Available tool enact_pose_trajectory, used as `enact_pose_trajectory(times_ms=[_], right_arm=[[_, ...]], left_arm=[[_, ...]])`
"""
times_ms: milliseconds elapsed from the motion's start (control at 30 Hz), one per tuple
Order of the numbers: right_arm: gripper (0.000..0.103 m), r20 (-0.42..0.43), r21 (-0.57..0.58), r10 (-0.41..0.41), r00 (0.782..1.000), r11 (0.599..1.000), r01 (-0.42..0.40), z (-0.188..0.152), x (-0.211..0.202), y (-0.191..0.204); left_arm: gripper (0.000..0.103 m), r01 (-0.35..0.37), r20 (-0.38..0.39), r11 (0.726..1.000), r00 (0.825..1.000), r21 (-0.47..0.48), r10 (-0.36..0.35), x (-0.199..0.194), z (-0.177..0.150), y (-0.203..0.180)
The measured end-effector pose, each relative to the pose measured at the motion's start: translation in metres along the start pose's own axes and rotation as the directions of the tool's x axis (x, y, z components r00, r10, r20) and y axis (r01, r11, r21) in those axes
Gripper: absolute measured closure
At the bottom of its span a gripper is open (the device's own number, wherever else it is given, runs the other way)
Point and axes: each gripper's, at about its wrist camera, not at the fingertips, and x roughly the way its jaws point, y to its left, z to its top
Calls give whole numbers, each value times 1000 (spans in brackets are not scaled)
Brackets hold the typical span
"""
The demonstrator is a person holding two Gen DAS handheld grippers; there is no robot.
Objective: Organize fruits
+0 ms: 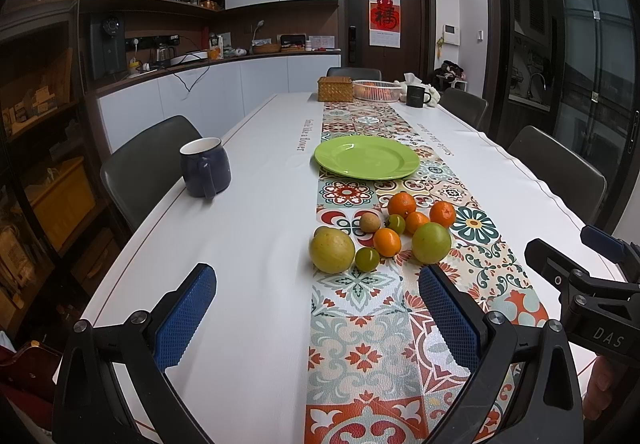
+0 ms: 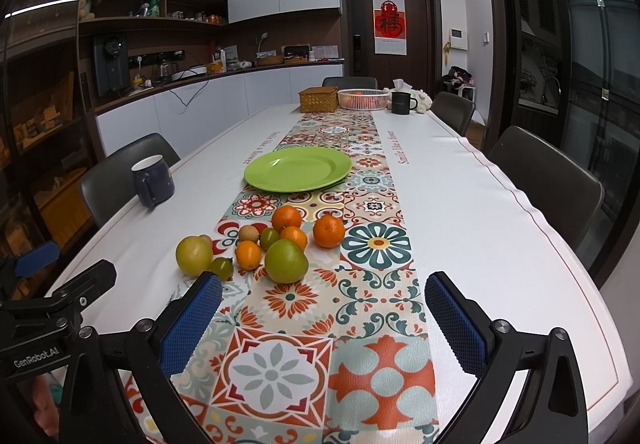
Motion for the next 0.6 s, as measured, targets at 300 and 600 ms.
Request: enact_pose_trajectory(times_ms=[300, 600], right_arm=[[1, 0, 0, -1, 1000, 1000, 1, 0, 0, 0], [1, -10, -7, 5, 1000, 1000, -5, -3, 2, 3]], left_arm=[[0, -1, 1, 1000, 1000, -1, 1, 0, 0, 0], [0, 0, -2, 1000, 1000, -2, 0, 0, -1, 0]])
